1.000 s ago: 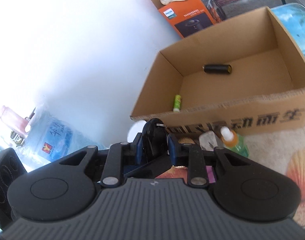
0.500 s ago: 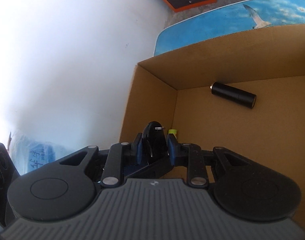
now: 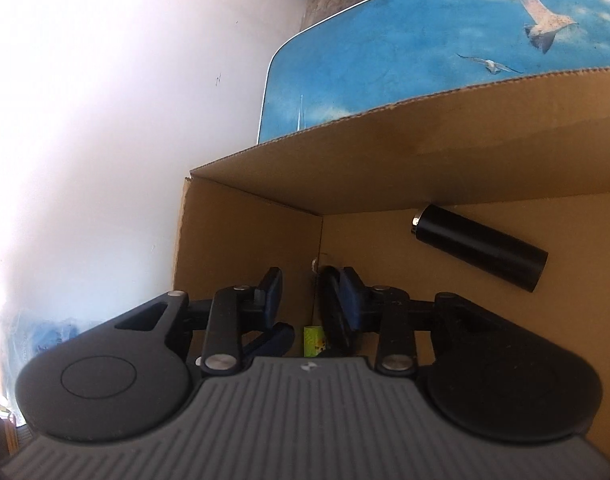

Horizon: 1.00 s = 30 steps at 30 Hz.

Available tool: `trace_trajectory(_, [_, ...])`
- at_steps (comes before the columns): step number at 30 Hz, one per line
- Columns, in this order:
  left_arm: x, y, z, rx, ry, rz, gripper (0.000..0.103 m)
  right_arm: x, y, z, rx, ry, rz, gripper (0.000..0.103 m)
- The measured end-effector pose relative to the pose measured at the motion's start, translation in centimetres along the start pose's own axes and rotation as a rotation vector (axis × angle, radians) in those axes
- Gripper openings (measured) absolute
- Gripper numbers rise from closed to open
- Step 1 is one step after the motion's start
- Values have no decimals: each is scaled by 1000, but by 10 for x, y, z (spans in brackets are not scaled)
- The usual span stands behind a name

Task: Organize rigid objects
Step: 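Carry the black piece into the box and open the right gripper, then move the open right gripper back toward the black tape roll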

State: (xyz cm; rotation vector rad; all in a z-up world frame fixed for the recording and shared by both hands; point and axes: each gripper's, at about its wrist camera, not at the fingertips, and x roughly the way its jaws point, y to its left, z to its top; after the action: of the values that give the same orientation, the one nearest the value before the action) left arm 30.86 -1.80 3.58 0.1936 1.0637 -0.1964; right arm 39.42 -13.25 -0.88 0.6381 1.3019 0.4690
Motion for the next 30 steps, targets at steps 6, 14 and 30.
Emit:
trace_trajectory(6, [-20,2,-8,-25,-49,-27,39,-19,0,-6,0,-34,22,35])
trace_trajectory(14, [-95,2,-49,-25,-214,-95,58,-104,20,-58,-112,-160,75,36])
trace_trajectory(30, [-137,-64,-193,11,-332,-359,102,-231,-52,-281,-207,-462,-29,39])
